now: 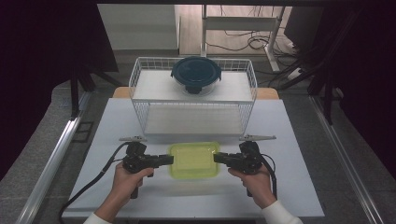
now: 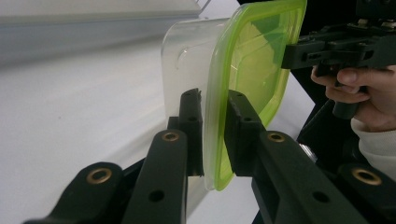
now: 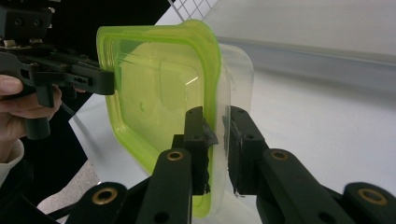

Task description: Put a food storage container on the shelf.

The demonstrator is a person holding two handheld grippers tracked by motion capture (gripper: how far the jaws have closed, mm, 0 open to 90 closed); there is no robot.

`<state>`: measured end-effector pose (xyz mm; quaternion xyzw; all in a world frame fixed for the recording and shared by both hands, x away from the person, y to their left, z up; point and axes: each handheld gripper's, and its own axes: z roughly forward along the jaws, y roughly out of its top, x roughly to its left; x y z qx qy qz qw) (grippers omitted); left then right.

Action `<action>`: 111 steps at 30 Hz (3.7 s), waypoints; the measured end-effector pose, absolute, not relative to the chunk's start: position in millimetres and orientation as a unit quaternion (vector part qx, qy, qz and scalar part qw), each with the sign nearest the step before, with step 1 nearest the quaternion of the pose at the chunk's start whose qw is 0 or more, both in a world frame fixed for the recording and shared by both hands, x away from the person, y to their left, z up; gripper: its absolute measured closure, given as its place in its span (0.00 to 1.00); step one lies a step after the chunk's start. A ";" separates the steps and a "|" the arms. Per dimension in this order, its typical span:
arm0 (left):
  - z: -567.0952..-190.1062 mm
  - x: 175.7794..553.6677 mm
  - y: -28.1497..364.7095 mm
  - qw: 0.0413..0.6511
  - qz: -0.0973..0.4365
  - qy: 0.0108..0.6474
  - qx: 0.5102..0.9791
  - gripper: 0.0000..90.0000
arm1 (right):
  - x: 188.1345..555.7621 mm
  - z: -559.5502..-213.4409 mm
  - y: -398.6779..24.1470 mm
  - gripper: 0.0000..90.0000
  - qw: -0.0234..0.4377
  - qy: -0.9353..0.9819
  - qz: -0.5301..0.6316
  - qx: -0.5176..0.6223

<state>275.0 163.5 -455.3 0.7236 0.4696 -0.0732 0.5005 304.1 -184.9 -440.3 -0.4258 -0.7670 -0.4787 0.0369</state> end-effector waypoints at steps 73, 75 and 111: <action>-281.9 375.3 181.3 0.555 0.001 0.422 0.717 0.88 | 395.3 -268.7 -169.2 0.87 -0.040 -0.760 -0.534 -0.368; -278.2 380.3 182.0 0.558 -0.002 0.421 0.716 0.88 | 400.1 -263.5 -169.2 0.87 -0.039 -0.759 -0.536 -0.368; -259.7 462.2 186.3 0.556 -0.048 0.461 0.691 0.88 | 486.6 -241.4 -166.4 0.88 0.015 -0.739 -0.523 -0.424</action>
